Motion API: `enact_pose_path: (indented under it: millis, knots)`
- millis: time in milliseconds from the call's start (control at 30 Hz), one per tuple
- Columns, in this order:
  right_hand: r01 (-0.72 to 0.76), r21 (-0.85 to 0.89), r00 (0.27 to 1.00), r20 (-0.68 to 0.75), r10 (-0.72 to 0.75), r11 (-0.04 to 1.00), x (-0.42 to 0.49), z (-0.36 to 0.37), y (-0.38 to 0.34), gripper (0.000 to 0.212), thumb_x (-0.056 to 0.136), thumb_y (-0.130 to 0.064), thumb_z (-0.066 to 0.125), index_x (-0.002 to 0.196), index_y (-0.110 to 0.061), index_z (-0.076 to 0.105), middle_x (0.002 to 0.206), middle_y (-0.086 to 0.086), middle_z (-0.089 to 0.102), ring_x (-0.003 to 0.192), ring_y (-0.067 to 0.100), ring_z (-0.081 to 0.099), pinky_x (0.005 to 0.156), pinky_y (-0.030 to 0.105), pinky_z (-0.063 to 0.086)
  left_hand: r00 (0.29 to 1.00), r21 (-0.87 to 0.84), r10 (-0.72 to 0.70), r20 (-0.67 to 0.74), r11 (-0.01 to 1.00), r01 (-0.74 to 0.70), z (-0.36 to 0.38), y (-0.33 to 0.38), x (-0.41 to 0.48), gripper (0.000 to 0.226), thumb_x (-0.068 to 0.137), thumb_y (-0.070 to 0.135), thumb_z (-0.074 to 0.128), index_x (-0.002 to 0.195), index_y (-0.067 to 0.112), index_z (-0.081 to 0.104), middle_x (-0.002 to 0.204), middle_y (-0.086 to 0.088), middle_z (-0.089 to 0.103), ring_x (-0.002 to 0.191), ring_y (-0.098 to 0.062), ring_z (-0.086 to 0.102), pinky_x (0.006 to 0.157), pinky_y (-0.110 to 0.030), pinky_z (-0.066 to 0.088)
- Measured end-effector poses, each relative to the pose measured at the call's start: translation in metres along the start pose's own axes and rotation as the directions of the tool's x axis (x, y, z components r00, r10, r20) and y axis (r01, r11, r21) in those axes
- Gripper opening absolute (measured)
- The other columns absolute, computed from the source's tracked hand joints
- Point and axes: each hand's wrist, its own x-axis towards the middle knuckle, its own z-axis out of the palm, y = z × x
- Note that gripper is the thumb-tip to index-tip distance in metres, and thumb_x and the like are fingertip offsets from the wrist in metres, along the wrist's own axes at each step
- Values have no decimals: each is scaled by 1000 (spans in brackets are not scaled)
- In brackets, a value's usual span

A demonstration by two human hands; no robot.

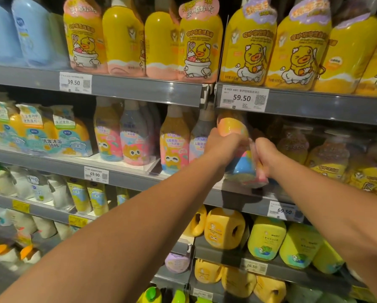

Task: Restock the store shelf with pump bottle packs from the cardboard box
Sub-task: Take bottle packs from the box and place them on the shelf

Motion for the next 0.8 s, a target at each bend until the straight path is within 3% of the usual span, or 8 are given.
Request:
enact_pose_path:
  millis: [67, 167, 267, 333, 433, 567, 700, 800]
  knots:
    - [68, -38, 995, -65, -70, 997, 7, 0, 1, 33, 93, -30, 40, 101, -6, 61, 103, 20, 63, 96, 36, 62, 91, 51, 51, 1000, 15, 25, -15, 1000, -24, 5, -2, -3, 71, 64, 19, 70, 130, 18, 44, 117, -15, 58, 107, -35, 59, 84, -50, 54]
    - [133, -16, 983, -122, -134, 991, 16, 2, 8, 44, 93, -49, 39, 88, -11, 62, 87, 15, 63, 81, 32, 61, 83, 43, 54, 996, 34, 91, -7, 995, -91, 9, -11, -4, 73, 67, 15, 72, 132, 24, 40, 116, -9, 55, 108, -32, 56, 91, -54, 52]
    - [175, -51, 968, -172, -181, 983, 49, -2, 19, 65, 77, -72, 39, 96, -16, 65, 97, 13, 67, 94, 35, 65, 94, 47, 51, 988, 45, 153, -2, 987, -153, 8, -23, 0, 82, 67, 14, 71, 140, 26, 36, 122, -9, 54, 111, -30, 55, 93, -52, 51]
    - [182, -73, 957, -215, -194, 980, 94, -6, 29, 91, 59, -89, 36, 105, -17, 68, 107, 13, 69, 102, 36, 65, 97, 48, 49, 985, 18, 174, -12, 985, -173, 5, -34, 2, 79, 73, 9, 71, 142, 28, 35, 124, -8, 54, 114, -30, 55, 92, -48, 52]
    - [232, -69, 949, -203, -242, 970, 103, 0, 31, 111, 48, -95, 29, 119, -17, 66, 120, 15, 66, 109, 38, 62, 101, 48, 46, 981, -9, 191, -27, 981, -192, 2, -50, 3, 87, 81, 9, 70, 151, 32, 24, 135, -2, 49, 120, -24, 52, 93, -37, 50]
    - [301, -151, 919, -217, -329, 941, 37, 17, 16, 75, 92, -66, 27, 123, -7, 61, 123, 21, 62, 114, 39, 58, 103, 47, 44, 968, -23, 241, -67, 970, -243, 6, -60, 5, 95, 82, 10, 71, 153, 37, 13, 147, 1, 38, 128, -22, 45, 103, -45, 47]
    - [226, -29, 948, -222, -226, 974, 14, 13, 19, 54, 99, -47, 32, 115, -5, 61, 112, 20, 62, 105, 36, 59, 99, 46, 46, 960, 13, 272, -64, 962, -272, 15, -66, 6, 100, 79, 17, 72, 153, 40, 9, 152, 3, 34, 133, -23, 42, 106, -49, 44]
    - [185, 89, 969, -179, -167, 979, -8, 9, 30, 39, 100, -38, 33, 97, -12, 62, 97, 12, 63, 87, 28, 60, 82, 37, 50, 947, 9, 314, -61, 949, -314, 23, -67, 4, 103, 75, 17, 74, 154, 33, 11, 154, 2, 32, 136, -20, 40, 111, -46, 38]
